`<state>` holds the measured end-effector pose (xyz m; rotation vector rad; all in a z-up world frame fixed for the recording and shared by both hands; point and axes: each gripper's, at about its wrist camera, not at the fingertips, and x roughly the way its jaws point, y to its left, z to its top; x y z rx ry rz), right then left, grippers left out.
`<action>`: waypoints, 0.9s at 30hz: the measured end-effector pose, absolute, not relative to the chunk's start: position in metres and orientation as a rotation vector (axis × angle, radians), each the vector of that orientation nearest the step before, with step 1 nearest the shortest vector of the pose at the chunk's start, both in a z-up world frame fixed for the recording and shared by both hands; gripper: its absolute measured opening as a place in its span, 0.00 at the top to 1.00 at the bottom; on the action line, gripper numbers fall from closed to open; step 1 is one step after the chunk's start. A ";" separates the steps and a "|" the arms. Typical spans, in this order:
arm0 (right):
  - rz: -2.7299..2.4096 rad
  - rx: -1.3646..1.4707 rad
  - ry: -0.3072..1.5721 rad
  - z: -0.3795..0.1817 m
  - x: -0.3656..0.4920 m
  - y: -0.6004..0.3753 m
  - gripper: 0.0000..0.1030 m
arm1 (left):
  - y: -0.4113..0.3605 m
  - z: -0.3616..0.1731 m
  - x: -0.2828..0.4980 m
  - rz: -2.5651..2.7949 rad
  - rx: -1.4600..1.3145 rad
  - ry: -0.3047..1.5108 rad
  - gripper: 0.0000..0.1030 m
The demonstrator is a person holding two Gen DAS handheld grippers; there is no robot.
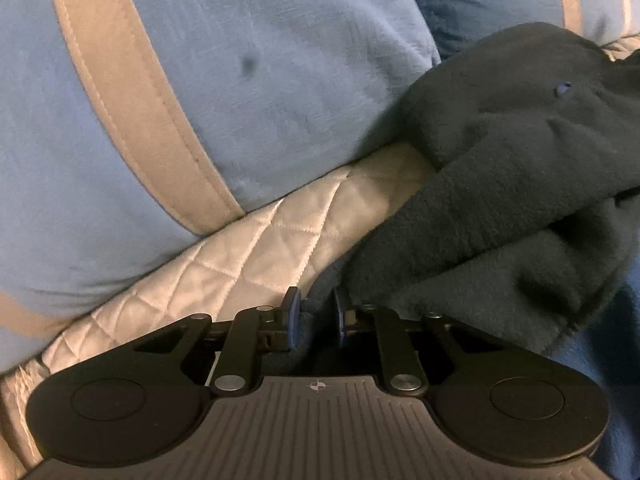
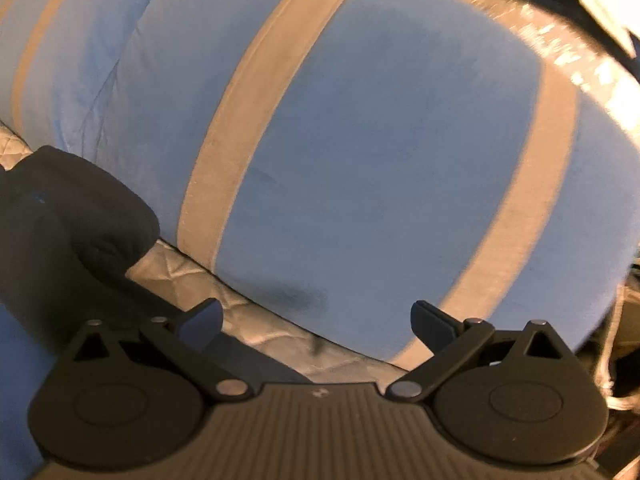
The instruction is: Fold clothes
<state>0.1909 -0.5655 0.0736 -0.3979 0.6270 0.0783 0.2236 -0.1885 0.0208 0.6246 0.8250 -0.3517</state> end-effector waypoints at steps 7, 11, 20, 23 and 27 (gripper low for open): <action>0.128 -0.563 0.707 0.028 0.205 -0.556 0.00 | -0.186 0.017 0.222 -0.339 0.616 0.798 0.82; 0.132 -0.529 0.647 0.041 0.204 -0.563 0.00 | -0.186 0.016 0.224 -0.339 0.612 0.790 0.82; 0.381 -0.516 0.820 0.020 0.226 -0.541 0.39 | -0.195 0.012 0.220 -0.310 0.661 0.758 0.82; 0.390 -0.490 0.834 0.013 0.228 -0.536 0.62 | -0.201 0.010 0.218 -0.290 0.707 0.732 0.83; 0.341 -0.500 0.833 0.013 0.216 -0.531 0.91 | -0.213 0.006 0.214 -0.224 0.804 0.629 0.84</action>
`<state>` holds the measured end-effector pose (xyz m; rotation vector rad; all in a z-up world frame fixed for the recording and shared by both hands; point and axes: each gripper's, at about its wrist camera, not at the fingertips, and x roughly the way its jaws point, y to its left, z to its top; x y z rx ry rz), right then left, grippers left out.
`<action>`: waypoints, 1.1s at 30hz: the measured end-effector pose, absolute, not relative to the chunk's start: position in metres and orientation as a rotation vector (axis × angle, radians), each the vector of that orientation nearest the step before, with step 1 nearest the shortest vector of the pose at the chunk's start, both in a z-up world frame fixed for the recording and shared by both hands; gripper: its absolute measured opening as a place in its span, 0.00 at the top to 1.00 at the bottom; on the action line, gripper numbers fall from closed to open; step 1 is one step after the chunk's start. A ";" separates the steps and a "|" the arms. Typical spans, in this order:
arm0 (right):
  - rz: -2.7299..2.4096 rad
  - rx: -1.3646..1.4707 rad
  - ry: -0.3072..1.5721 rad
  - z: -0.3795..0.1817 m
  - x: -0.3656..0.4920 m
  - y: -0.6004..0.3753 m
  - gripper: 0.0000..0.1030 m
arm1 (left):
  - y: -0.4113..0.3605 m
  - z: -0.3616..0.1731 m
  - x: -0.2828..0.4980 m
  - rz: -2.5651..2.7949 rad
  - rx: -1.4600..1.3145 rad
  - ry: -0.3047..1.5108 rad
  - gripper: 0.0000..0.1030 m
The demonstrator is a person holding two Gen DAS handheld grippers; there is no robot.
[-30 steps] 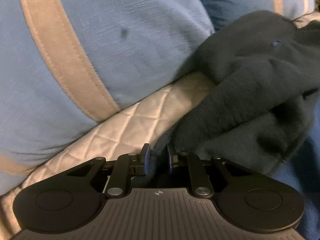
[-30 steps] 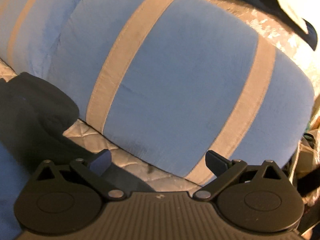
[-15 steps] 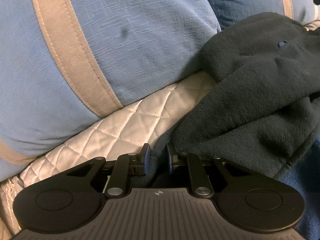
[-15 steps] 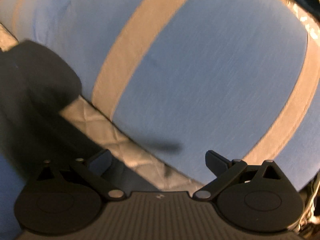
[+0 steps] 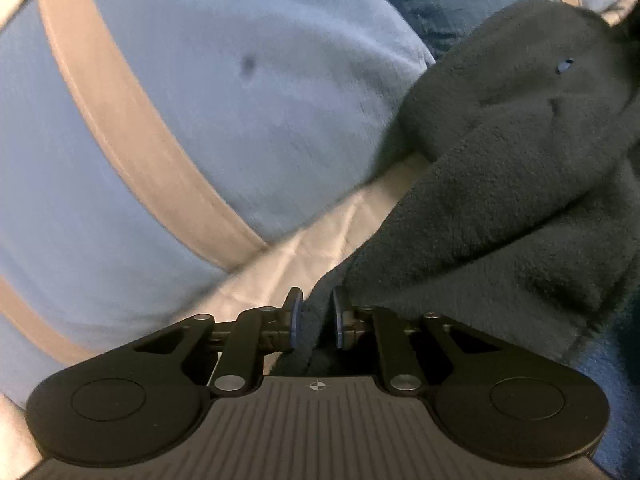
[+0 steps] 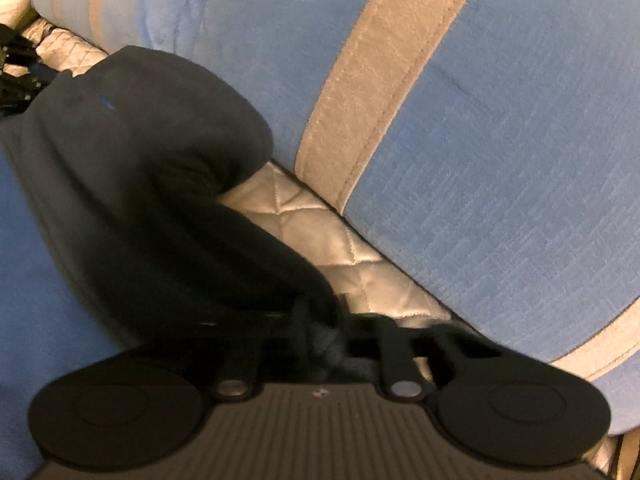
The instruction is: Fold clothes
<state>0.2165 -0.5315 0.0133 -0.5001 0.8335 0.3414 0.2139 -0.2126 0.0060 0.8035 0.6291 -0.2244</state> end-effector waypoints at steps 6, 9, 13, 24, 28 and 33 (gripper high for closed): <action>0.195 -0.582 0.726 0.016 0.207 -0.523 0.93 | -0.216 0.007 0.225 -0.166 0.834 0.578 0.85; 0.151 -0.600 0.694 0.013 0.208 -0.520 0.93 | -0.222 0.005 0.234 -0.143 0.838 0.560 0.85; 0.119 -0.628 0.683 0.007 0.209 -0.513 0.93 | -0.219 0.011 0.243 -0.146 0.738 0.594 0.83; 0.047 -0.489 0.599 0.061 0.161 -0.527 0.18 | -0.171 0.096 0.188 -0.099 0.305 0.614 0.42; 0.038 -0.436 0.540 0.106 0.118 -0.541 0.09 | -0.164 0.144 0.141 -0.130 0.192 0.561 0.31; 0.016 -0.373 0.483 0.169 0.080 -0.562 0.03 | -0.167 0.203 0.113 -0.144 0.240 0.499 0.31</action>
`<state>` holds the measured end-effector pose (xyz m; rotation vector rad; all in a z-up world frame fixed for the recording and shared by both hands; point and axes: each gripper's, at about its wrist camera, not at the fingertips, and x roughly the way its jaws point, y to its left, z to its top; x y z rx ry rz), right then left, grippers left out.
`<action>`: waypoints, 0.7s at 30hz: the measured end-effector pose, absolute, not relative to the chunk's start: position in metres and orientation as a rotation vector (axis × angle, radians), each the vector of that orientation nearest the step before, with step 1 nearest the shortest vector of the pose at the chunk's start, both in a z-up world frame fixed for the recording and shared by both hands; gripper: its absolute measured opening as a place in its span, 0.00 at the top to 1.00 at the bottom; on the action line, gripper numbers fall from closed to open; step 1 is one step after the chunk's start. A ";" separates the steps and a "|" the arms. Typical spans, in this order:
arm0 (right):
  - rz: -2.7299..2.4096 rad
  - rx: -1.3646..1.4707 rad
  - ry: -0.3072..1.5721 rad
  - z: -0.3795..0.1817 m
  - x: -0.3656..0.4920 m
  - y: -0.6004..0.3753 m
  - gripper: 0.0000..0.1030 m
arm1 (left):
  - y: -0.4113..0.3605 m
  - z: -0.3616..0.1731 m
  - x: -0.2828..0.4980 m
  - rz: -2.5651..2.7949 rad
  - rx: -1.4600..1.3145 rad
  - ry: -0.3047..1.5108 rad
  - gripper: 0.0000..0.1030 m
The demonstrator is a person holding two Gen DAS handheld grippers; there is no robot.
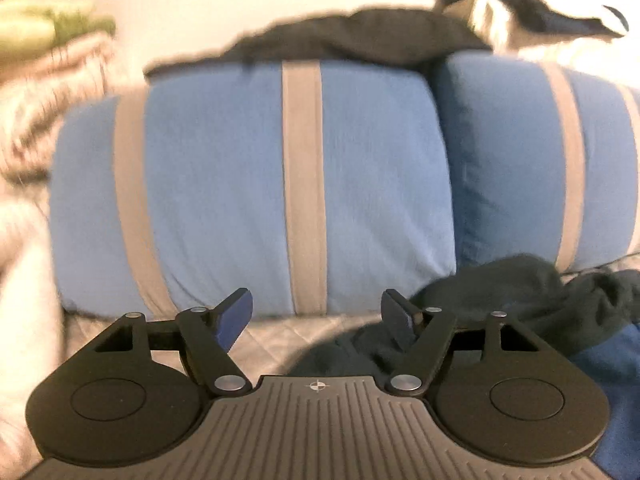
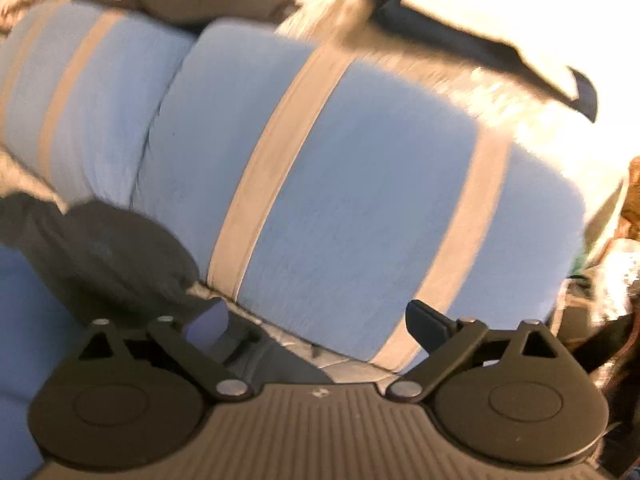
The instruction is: Fold clothes
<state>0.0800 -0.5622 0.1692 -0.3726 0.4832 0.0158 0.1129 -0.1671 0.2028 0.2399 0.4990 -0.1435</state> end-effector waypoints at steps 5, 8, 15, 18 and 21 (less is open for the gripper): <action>-0.020 -0.336 0.399 0.236 0.059 -0.568 0.00 | -0.164 0.262 0.092 -0.186 0.178 0.425 0.29; -0.033 -0.298 0.328 0.283 0.037 -0.575 0.00 | -0.155 0.301 0.075 -0.235 0.115 0.386 0.29; -0.060 -0.217 0.150 0.371 -0.020 -0.586 0.00 | -0.129 0.358 0.025 -0.197 0.124 0.262 0.19; -0.043 -0.171 0.124 0.384 -0.039 -0.586 0.00 | -0.109 0.357 0.007 -0.150 0.101 0.261 0.19; 0.008 -0.156 0.161 0.368 -0.051 -0.576 0.00 | -0.086 0.334 -0.006 -0.111 0.061 0.295 0.18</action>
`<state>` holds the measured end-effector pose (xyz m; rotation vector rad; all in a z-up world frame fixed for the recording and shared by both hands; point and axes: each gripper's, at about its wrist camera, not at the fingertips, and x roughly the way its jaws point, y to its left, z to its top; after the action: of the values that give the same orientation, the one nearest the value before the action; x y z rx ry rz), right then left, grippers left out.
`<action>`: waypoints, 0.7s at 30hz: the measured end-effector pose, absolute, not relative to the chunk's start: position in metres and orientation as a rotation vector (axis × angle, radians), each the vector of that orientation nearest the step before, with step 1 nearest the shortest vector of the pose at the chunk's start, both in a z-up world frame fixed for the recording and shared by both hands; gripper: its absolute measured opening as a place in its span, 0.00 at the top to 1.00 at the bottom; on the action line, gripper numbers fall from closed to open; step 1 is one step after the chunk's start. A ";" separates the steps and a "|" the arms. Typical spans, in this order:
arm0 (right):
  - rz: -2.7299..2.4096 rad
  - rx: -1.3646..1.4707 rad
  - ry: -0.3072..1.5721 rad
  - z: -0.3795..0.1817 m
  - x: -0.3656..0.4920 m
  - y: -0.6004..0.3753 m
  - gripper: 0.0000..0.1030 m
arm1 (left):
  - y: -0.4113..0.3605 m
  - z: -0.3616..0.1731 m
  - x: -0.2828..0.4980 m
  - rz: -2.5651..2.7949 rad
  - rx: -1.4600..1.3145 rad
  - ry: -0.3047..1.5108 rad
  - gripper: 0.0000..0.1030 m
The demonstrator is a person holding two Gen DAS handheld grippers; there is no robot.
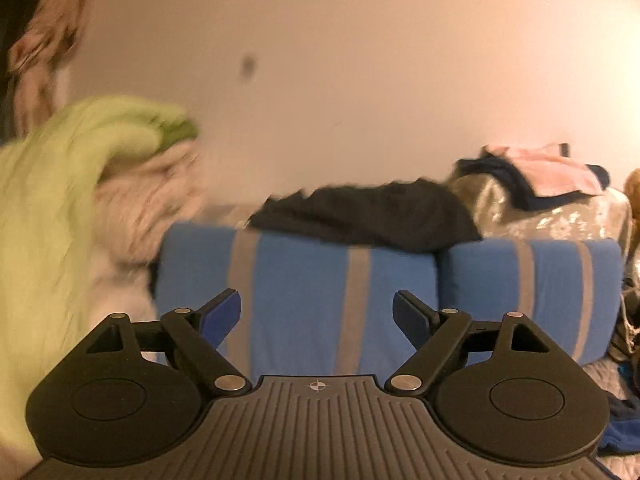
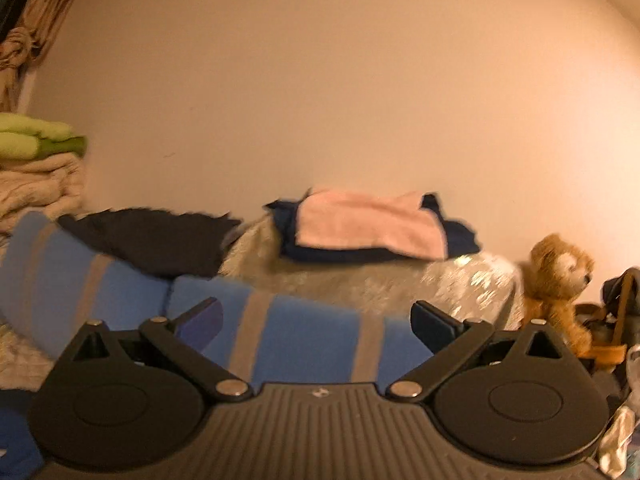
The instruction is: Fold clothes
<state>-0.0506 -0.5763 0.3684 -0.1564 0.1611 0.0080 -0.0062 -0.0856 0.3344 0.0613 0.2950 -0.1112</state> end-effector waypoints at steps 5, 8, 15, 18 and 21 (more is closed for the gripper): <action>0.147 -0.153 0.286 0.315 -0.059 -0.545 0.00 | -0.047 0.287 -0.029 -0.051 0.017 0.356 0.18; 0.244 -0.182 0.353 0.280 -0.062 -0.517 0.00 | -0.020 0.259 -0.045 0.001 -0.037 0.381 0.18; 0.374 -0.113 0.453 0.215 -0.052 -0.466 0.00 | 0.049 0.204 -0.078 0.141 -0.177 0.457 0.18; 0.390 -0.088 0.479 0.196 -0.045 -0.446 0.00 | 0.074 0.184 -0.091 0.220 -0.235 0.494 0.18; 0.386 -0.093 0.488 0.175 -0.040 -0.424 0.00 | 0.098 0.165 -0.102 0.278 -0.302 0.514 0.18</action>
<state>-0.0405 -0.4243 0.1752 -0.0933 0.4881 0.3859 -0.1022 0.0978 0.1653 -0.3018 0.5137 0.2779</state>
